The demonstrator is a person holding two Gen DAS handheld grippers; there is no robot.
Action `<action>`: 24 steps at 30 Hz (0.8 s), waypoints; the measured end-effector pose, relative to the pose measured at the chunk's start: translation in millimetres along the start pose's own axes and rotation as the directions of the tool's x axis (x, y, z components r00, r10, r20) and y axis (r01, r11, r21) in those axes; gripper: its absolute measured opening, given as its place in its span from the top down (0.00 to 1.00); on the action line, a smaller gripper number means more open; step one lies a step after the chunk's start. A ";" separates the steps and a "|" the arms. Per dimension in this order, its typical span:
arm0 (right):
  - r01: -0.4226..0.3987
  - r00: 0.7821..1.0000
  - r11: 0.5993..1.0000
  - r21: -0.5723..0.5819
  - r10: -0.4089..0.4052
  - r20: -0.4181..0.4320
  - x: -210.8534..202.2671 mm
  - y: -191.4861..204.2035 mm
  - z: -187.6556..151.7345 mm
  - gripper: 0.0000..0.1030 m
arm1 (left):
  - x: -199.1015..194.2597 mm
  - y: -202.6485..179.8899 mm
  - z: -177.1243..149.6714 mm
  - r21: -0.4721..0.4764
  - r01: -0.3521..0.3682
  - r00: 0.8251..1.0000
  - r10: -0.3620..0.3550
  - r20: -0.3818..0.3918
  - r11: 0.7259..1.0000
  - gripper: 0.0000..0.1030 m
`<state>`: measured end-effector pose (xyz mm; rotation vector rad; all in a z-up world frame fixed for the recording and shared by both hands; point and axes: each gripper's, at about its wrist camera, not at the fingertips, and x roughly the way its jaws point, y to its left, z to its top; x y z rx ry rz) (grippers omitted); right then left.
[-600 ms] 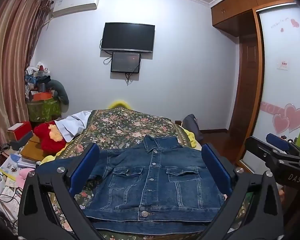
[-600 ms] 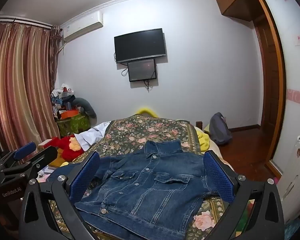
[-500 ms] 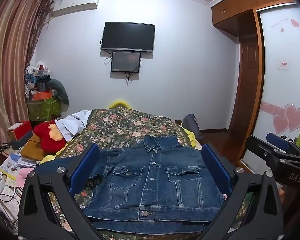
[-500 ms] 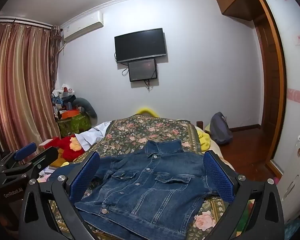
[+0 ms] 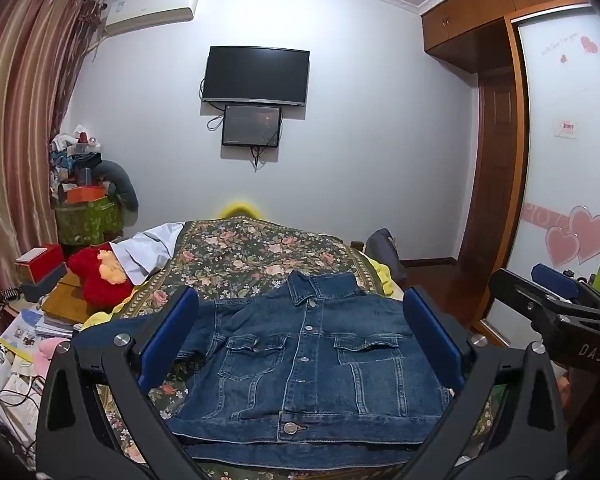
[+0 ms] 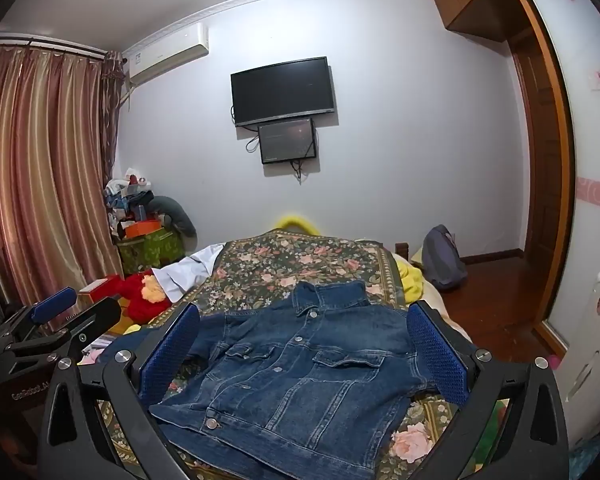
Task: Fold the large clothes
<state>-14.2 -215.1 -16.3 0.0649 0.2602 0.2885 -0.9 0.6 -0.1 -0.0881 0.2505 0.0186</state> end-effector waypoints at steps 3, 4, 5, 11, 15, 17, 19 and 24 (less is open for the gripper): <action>-0.001 1.000 1.000 0.000 0.001 0.000 0.2 0.1 -0.3 0.00 | -0.4 -0.3 0.5 0.000 0.000 1.000 0.000 0.000 1.000 0.00; -0.001 1.000 1.000 -0.001 0.001 0.000 0.1 0.1 -0.3 0.00 | -0.2 -0.6 0.3 0.000 0.000 1.000 0.000 0.000 1.000 0.00; 0.000 1.000 1.000 -0.001 0.000 0.001 0.1 0.3 -0.4 0.00 | -0.4 -0.3 0.4 -0.001 0.000 1.000 0.000 -0.001 1.000 0.00; 0.000 1.000 1.000 -0.001 0.000 0.000 0.5 0.3 -1.0 0.00 | 0.7 0.7 -0.3 -0.003 0.003 1.000 -0.003 -0.004 1.000 0.00; -0.001 1.000 1.000 0.000 0.001 -0.001 0.5 0.3 -0.8 0.00 | 1.4 -0.6 -0.1 -0.001 0.002 1.000 -0.002 -0.005 1.000 0.00; -0.001 1.000 1.000 -0.001 0.001 0.000 0.5 0.2 -0.8 0.00 | 0.9 0.1 0.1 -0.003 0.002 1.000 -0.002 -0.005 1.000 0.00; -0.001 1.000 1.000 -0.001 0.001 0.000 0.6 0.1 -0.8 0.00 | 0.8 0.4 0.2 -0.003 0.003 1.000 -0.003 -0.005 1.000 0.00; -0.001 1.000 1.000 -0.001 0.001 -0.001 1.5 -5.4 -1.8 0.00 | 1.2 0.1 -1.3 -0.004 0.004 1.000 -0.004 -0.006 1.000 0.00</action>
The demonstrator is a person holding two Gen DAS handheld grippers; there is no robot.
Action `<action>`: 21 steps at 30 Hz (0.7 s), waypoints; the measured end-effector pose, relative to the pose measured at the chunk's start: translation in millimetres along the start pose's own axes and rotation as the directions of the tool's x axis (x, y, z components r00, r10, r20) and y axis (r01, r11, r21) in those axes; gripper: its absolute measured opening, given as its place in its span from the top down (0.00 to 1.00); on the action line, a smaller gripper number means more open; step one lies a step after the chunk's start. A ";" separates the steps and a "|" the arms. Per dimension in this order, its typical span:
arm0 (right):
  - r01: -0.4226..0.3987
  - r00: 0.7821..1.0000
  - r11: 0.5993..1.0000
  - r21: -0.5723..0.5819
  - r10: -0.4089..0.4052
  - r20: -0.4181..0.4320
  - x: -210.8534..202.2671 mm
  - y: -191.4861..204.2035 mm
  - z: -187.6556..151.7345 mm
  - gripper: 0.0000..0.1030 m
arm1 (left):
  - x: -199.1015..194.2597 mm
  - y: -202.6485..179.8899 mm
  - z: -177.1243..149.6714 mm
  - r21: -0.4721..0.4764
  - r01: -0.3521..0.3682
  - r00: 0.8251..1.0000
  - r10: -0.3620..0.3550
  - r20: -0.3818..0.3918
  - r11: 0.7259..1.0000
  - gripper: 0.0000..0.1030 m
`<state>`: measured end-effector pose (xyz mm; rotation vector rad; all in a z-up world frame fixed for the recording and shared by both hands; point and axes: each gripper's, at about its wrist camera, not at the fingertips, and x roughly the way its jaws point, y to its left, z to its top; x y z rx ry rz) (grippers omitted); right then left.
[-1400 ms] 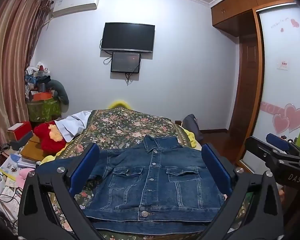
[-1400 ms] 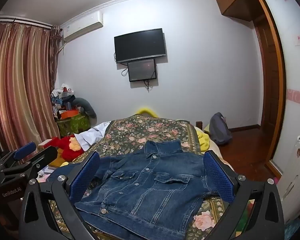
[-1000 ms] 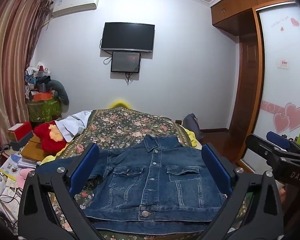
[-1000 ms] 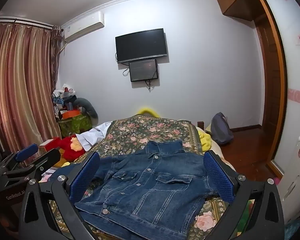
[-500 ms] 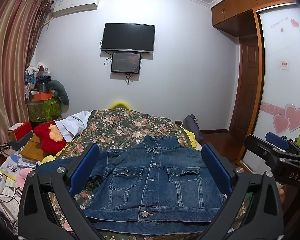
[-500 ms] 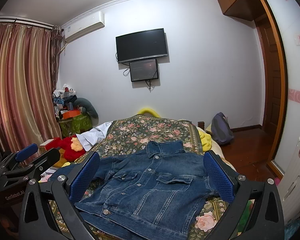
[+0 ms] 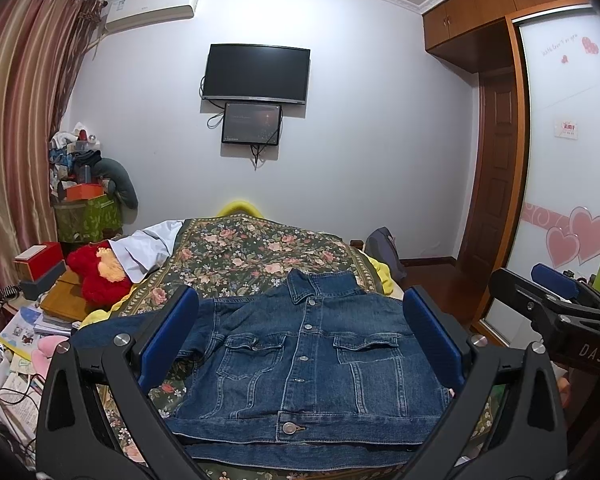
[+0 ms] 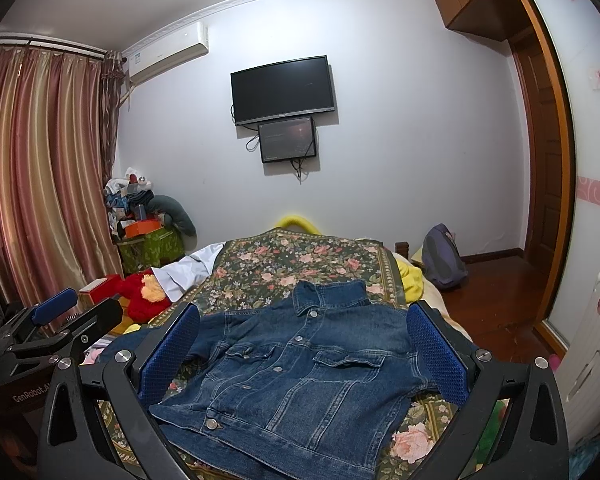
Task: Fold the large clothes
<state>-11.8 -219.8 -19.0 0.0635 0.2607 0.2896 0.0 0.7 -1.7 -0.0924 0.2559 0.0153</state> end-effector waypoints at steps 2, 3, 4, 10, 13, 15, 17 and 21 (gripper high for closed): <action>0.000 1.000 1.000 0.000 0.000 0.000 -1.3 8.7 1.8 0.00 | 0.3 -0.4 -0.6 -0.001 0.000 1.000 0.000 -0.001 1.000 0.00; 0.000 1.000 1.000 0.000 0.000 0.000 -1.1 8.2 1.7 0.00 | 0.4 -0.4 -0.7 0.000 0.000 1.000 0.000 0.000 1.000 0.00; 0.000 1.000 1.000 0.000 0.000 0.000 -1.0 7.4 1.5 0.00 | 0.6 -0.5 -0.6 0.001 -0.001 1.000 0.001 -0.001 1.000 0.00; -0.001 1.000 1.000 0.001 0.001 -0.001 0.8 5.9 1.8 0.00 | 1.3 -0.2 -1.1 0.001 -0.002 1.000 0.002 0.000 1.000 0.00; -0.002 1.000 1.000 0.001 0.002 -0.002 2.2 8.8 2.1 0.00 | 2.4 -0.2 -1.5 0.001 -0.004 1.000 0.004 0.000 1.000 0.00; -0.002 1.000 1.000 -0.001 0.002 -0.003 2.3 11.1 2.6 0.00 | 2.5 -0.1 -1.8 -0.001 -0.003 1.000 0.003 -0.001 1.000 0.00; -0.002 1.000 1.000 -0.001 0.002 -0.002 -1.5 10.2 -1.7 0.00 | 2.4 -0.6 -0.8 0.000 -0.005 1.000 0.005 0.000 1.000 0.00; -0.002 1.000 1.000 0.002 0.002 -0.002 -0.4 8.5 -1.4 0.00 | 1.9 -0.2 -0.9 0.001 -0.004 1.000 0.004 0.000 1.000 0.00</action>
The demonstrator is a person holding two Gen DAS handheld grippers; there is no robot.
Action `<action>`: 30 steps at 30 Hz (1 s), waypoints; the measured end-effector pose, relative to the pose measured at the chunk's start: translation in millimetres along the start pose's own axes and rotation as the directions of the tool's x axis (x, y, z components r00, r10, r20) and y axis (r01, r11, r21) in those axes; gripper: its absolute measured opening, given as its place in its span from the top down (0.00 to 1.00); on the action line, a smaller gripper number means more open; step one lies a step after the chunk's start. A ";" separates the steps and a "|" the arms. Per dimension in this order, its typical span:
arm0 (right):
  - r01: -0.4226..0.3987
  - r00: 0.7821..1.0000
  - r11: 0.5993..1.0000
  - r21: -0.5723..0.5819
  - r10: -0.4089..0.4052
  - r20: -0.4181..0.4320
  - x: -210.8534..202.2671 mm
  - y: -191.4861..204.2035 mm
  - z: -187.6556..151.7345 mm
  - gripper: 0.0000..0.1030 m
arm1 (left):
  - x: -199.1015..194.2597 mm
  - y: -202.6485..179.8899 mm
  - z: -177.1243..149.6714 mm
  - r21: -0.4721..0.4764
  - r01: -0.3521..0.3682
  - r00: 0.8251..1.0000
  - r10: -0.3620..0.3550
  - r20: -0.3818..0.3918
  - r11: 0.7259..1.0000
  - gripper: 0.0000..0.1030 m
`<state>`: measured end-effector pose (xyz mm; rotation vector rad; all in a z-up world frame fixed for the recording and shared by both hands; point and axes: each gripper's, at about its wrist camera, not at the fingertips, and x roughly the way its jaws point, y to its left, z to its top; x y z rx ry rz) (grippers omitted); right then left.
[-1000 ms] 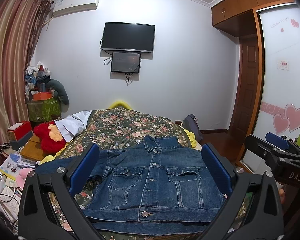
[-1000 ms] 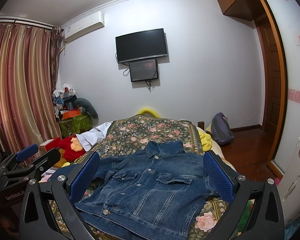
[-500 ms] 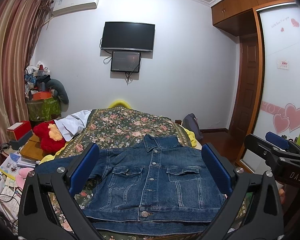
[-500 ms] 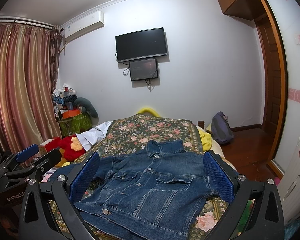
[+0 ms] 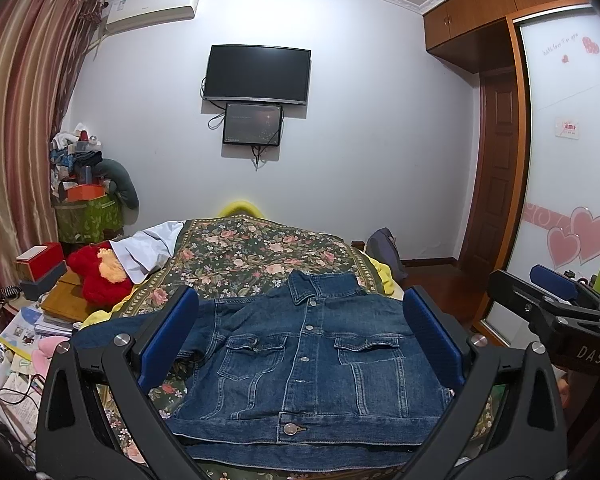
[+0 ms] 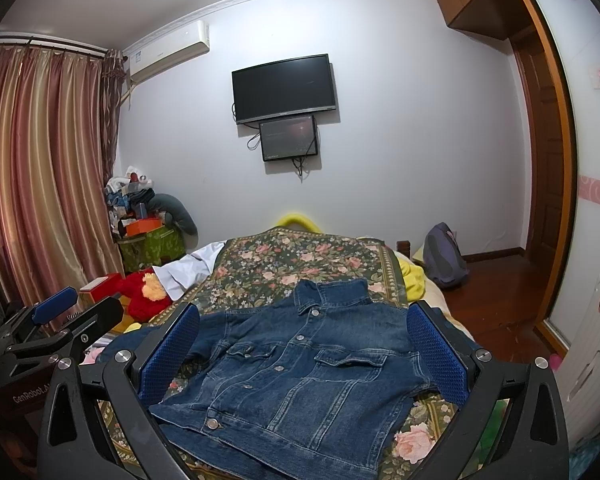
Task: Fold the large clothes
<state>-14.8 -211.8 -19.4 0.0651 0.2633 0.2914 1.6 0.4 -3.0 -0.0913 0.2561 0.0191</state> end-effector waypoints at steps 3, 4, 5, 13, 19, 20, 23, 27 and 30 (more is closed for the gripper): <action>0.000 1.000 1.000 0.000 0.000 -0.001 0.0 0.3 0.0 0.00 | -1.2 -0.9 1.5 0.003 -0.001 1.000 0.001 0.002 1.000 0.00; 0.000 1.000 1.000 -0.001 0.000 -0.001 0.1 0.0 0.0 0.00 | -1.6 -0.9 1.8 0.003 -0.002 1.000 0.002 0.003 1.000 0.00; 0.000 1.000 1.000 -0.001 0.000 -0.001 0.1 0.0 0.1 0.00 | -1.7 -0.9 1.9 0.004 -0.002 1.000 0.002 0.003 1.000 0.00; -0.001 1.000 1.000 0.000 0.001 0.000 0.2 1.1 0.0 0.00 | -1.8 -1.0 1.7 0.003 -0.002 1.000 0.002 0.002 1.000 0.00; 0.000 1.000 1.000 0.000 0.000 -0.002 -0.6 3.5 -0.3 0.00 | -2.1 -1.0 2.4 0.000 -0.004 1.000 0.004 0.001 1.000 0.00; -0.001 1.000 1.000 0.000 0.001 -0.001 0.1 1.4 -0.1 0.00 | -1.6 -1.0 2.2 0.001 -0.004 1.000 0.004 0.001 1.000 0.00; -0.001 1.000 1.000 -0.002 0.001 -0.002 1.5 1.5 -0.6 0.00 | -1.5 -0.4 2.1 0.000 -0.007 1.000 0.007 0.001 1.000 0.00; -0.003 1.000 1.000 -0.005 0.003 -0.013 10.2 -0.7 -1.3 0.00 | 4.8 4.0 2.1 -0.007 -0.011 1.000 0.011 -0.010 1.000 0.00; -0.006 1.000 1.000 -0.008 0.006 -0.030 19.3 0.8 -1.4 0.00 | 13.0 9.3 0.2 -0.010 -0.026 0.999 0.025 -0.023 1.000 0.00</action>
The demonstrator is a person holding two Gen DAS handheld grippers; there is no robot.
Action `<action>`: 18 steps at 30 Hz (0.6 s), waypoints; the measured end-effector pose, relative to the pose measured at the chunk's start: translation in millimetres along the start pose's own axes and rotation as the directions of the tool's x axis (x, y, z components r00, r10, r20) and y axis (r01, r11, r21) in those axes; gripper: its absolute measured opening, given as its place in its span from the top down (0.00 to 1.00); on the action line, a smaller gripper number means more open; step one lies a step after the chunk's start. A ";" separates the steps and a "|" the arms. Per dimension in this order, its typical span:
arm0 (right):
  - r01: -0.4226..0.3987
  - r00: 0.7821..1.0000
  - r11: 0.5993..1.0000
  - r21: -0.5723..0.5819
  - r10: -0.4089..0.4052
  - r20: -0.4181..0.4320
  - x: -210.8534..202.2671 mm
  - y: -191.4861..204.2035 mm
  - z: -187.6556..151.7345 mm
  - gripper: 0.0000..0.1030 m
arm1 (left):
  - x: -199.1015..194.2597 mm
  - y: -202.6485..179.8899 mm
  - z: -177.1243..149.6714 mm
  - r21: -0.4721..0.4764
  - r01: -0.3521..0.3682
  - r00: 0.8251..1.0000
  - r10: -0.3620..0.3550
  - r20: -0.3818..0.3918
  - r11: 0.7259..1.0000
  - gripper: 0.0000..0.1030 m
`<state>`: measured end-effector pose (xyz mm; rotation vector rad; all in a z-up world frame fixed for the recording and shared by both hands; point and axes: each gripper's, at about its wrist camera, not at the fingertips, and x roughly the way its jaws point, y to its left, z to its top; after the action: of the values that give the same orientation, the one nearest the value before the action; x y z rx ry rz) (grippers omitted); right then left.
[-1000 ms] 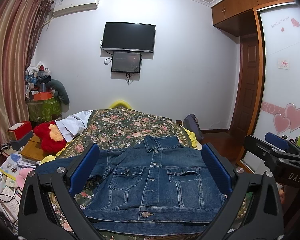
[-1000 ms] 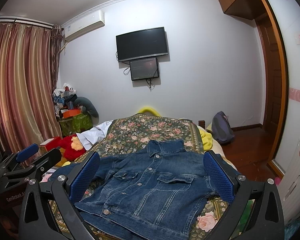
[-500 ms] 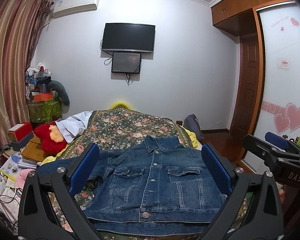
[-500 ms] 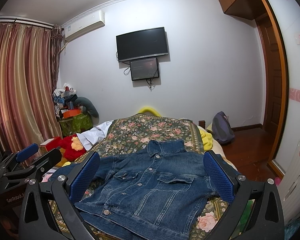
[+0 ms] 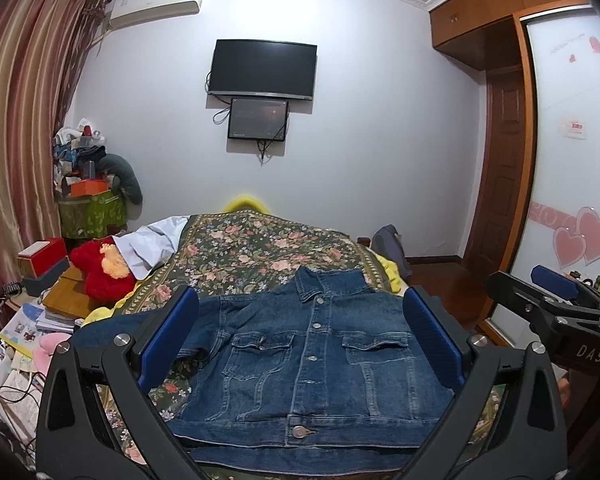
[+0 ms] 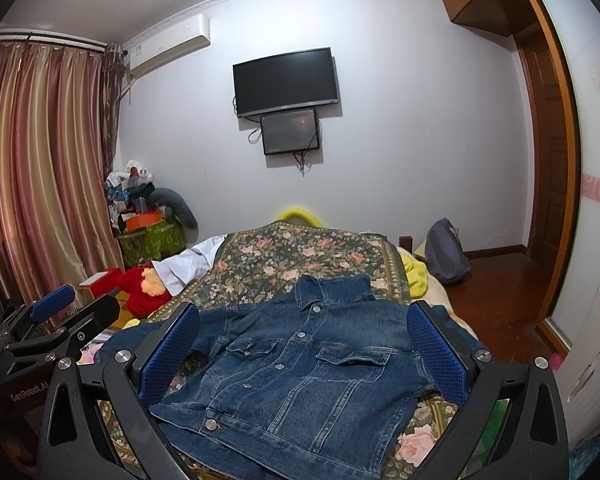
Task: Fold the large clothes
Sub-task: 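Grasp the denim jacket sleeve cuff with the left gripper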
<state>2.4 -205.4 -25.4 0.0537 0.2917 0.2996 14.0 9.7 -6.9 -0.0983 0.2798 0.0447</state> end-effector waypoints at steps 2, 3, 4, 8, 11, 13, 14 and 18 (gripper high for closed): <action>-0.003 1.000 1.000 -0.004 0.003 -0.016 9.3 1.4 0.3 0.00 | 7.4 5.6 -0.9 -0.003 -0.024 1.000 0.024 -0.006 1.000 0.00; -0.006 1.000 1.000 -0.005 0.006 -0.023 13.7 1.9 0.2 0.00 | 11.6 9.2 -1.4 -0.005 -0.040 0.999 0.040 -0.008 0.999 0.00; -0.007 0.999 1.000 -0.005 0.007 -0.031 18.4 2.2 0.1 0.00 | 16.8 14.2 -1.8 -0.006 -0.056 0.998 0.056 -0.013 0.998 0.00; -0.013 0.997 1.000 -0.005 0.013 -0.077 47.2 3.1 0.3 0.00 | 40.1 40.2 -4.0 -0.024 -0.113 0.993 0.112 -0.039 0.993 0.00; -0.058 0.989 0.998 -0.007 0.056 -0.137 77.4 4.0 2.7 0.00 | 67.1 72.7 -6.4 -0.061 -0.168 0.983 0.162 -0.091 0.984 0.00; -0.070 0.984 0.997 -0.011 0.067 -0.167 96.4 3.9 5.7 0.00 | 83.8 96.9 -10.6 -0.085 -0.203 0.973 0.191 -0.132 0.975 0.00; -0.072 0.982 0.997 -0.020 0.067 -0.179 106.6 4.2 6.9 0.00 | 92.2 108.5 -12.7 -0.096 -0.223 0.966 0.207 -0.153 0.970 0.00; -0.060 0.972 0.996 -0.067 0.043 -0.231 153.4 6.0 9.2 0.00 | 126.6 161.7 -26.5 -0.141 -0.313 0.929 0.272 -0.252 0.939 0.00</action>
<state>143.6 -153.9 -58.3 -0.0466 0.5090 0.3691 118.9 171.5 -82.1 -0.2409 0.5206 0.3600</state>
